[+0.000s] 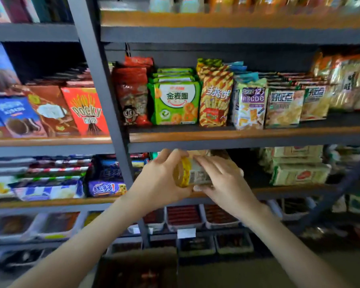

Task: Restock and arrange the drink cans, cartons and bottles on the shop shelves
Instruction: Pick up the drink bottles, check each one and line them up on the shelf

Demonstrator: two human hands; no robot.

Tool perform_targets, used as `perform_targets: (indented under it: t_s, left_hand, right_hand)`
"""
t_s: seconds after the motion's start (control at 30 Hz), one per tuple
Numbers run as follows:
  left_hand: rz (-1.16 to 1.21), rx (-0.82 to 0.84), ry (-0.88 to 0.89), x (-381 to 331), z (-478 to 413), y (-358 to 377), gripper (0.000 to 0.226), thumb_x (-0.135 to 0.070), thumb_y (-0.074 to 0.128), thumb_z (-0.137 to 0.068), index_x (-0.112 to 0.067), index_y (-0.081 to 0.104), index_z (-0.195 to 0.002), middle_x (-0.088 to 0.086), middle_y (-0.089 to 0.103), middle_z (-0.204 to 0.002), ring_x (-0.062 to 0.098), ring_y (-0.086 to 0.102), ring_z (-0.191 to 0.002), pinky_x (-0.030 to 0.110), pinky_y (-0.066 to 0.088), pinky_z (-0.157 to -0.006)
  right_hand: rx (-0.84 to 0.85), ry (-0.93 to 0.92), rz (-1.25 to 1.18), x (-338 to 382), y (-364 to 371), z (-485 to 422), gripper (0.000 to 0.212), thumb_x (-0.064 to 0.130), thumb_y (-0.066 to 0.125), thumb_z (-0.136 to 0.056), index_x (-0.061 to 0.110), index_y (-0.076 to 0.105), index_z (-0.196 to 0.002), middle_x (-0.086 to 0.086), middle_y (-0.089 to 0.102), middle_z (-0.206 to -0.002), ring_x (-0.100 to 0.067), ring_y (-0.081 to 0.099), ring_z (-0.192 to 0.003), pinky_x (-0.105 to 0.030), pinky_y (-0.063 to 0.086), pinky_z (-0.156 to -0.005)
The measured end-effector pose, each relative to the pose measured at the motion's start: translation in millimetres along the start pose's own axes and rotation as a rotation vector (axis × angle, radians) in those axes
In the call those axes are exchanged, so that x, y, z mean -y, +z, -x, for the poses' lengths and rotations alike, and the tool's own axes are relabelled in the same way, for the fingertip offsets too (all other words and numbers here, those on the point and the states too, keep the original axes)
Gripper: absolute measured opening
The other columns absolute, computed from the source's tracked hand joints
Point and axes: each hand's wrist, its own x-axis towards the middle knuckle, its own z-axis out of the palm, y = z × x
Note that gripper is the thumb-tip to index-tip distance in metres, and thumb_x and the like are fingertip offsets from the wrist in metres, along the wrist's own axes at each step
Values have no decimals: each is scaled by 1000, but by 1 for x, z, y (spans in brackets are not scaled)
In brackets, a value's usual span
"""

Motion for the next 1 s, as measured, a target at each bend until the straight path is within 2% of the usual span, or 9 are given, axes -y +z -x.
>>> perform_targets:
  t_s: [0.13, 0.27, 0.43, 0.53, 0.6, 0.7, 0.77, 0.9, 1.0]
  left_hand:
    - [416, 18, -102, 0, 6, -6, 74, -30, 83, -74, -30, 38, -133, -13, 55, -122, 3, 55, -111, 13, 45, -90]
    - [428, 137, -246, 7, 29, 13, 82, -38, 79, -77, -31, 29, -142, -12, 55, -132, 1, 53, -121, 19, 45, -98]
    - [439, 218, -423, 12, 50, 28, 68, -33, 77, -80, -30, 39, -136, -18, 61, -99, -7, 62, -84, 10, 49, -71]
    - [411, 96, -480, 16, 53, 30, 66, -31, 80, -76, -29, 46, -133, -13, 64, -100, 0, 63, -85, 14, 51, -73]
    - [361, 31, -521, 20, 54, 29, 69, -31, 82, -73, -30, 48, -133, -13, 63, -104, 5, 62, -92, 19, 51, -79]
    - [323, 13, -564, 27, 55, 25, 68, -33, 82, -72, -34, 47, -131, -10, 64, -109, 10, 62, -96, 30, 54, -82]
    - [311, 22, -530, 27, 54, 20, 66, -34, 81, -72, -40, 44, -125, -11, 63, -106, 12, 62, -95, 33, 55, -81]
    - [209, 12, -356, 22, 50, 12, 65, -34, 82, -71, -44, 42, -121, -19, 54, -105, 11, 59, -94, 23, 48, -78]
    - [114, -28, -213, 22, 40, 0, 65, -40, 80, -68, -36, 48, -125, -14, 56, -109, 13, 60, -91, 23, 47, -74]
  right_hand:
    - [92, 400, -670, 9, 7, 3, 61, 20, 82, -76, 27, 53, -129, 27, 59, -108, 13, 54, -99, -2, 41, -83]
    - [-19, 607, -1236, 12, 26, 2, 45, 16, 87, -67, 23, 65, -106, 7, 74, -99, -9, 69, -95, -30, 55, -79]
    - [-25, 763, -1706, 11, 40, -2, 84, 45, 94, -47, 5, 61, -114, -9, 73, -104, -23, 71, -93, -33, 57, -69]
    - [11, 741, -1538, 8, 42, -3, 80, 38, 87, -61, 10, 52, -128, 0, 70, -115, -19, 66, -109, -33, 57, -80]
    - [-63, 619, -1072, 5, 39, -4, 99, 27, 84, -65, 20, 27, -146, 13, 50, -136, 0, 46, -129, -26, 44, -103]
    - [-61, 93, -184, -10, 39, 2, 118, 24, 89, -61, 24, 13, -152, -3, 20, -155, -17, 11, -146, -45, 15, -117]
    - [55, -201, 104, -12, 45, 5, 102, 13, 85, -70, 21, 25, -152, -10, 23, -156, -30, 15, -145, -56, 7, -116]
    - [-24, -343, 168, -5, 50, 0, 43, 1, 30, -101, 4, 47, -141, -14, 51, -141, -29, 36, -136, -51, 16, -118]
    - [-135, -337, 194, -1, 44, -13, 39, 2, 29, -102, -1, 52, -133, -17, 60, -129, -30, 46, -127, -50, 27, -114]
